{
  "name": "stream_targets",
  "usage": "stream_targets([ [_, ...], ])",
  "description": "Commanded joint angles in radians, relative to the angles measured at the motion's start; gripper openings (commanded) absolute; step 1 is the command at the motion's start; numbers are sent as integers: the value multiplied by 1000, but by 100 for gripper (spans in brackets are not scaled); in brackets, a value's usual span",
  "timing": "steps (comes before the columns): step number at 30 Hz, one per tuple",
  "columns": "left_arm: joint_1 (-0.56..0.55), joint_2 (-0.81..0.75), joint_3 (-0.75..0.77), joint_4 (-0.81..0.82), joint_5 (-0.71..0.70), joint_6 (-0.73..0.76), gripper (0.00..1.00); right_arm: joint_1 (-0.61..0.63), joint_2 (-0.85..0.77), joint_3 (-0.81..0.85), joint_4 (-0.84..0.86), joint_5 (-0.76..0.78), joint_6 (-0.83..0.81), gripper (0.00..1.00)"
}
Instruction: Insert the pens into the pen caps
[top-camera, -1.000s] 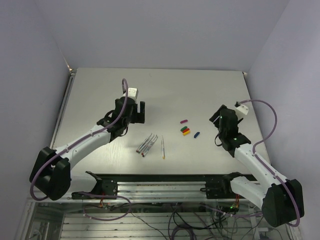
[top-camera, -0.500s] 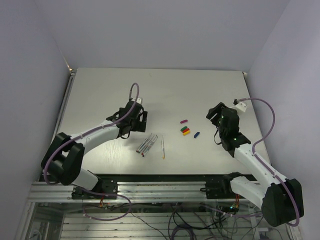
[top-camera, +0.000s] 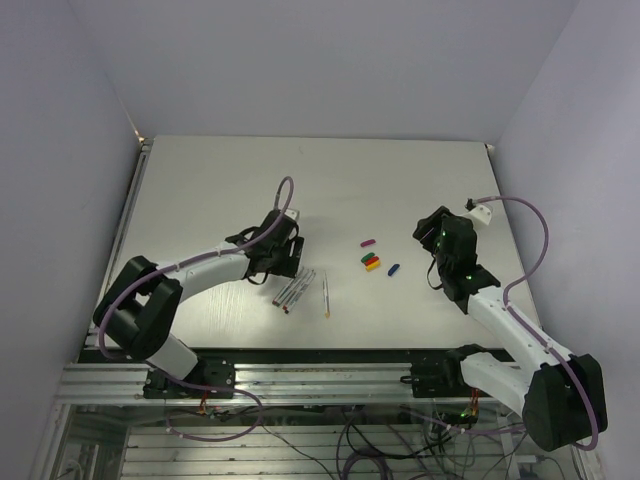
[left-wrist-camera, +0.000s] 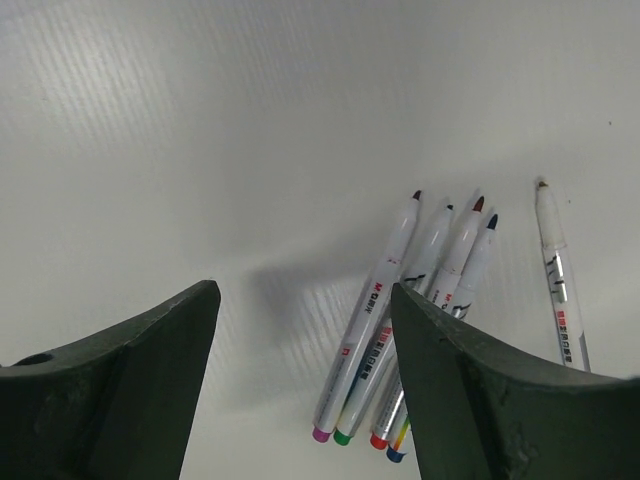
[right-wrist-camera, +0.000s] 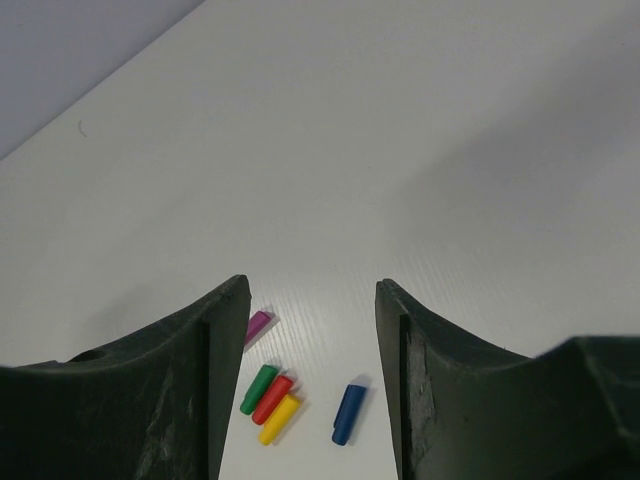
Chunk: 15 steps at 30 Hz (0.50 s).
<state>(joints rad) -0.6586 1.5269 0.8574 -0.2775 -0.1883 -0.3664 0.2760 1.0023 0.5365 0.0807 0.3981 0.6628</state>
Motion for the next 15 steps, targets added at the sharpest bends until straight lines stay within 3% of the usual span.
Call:
stream_targets([
  [1, -17, 23, 33, -12, 52, 10, 80, 2, 4, -2, -17, 13, 9, 52],
  [15, -41, 32, 28, -68, 36, 7, 75, 2, 25, -6, -12, -8, 11, 51],
])
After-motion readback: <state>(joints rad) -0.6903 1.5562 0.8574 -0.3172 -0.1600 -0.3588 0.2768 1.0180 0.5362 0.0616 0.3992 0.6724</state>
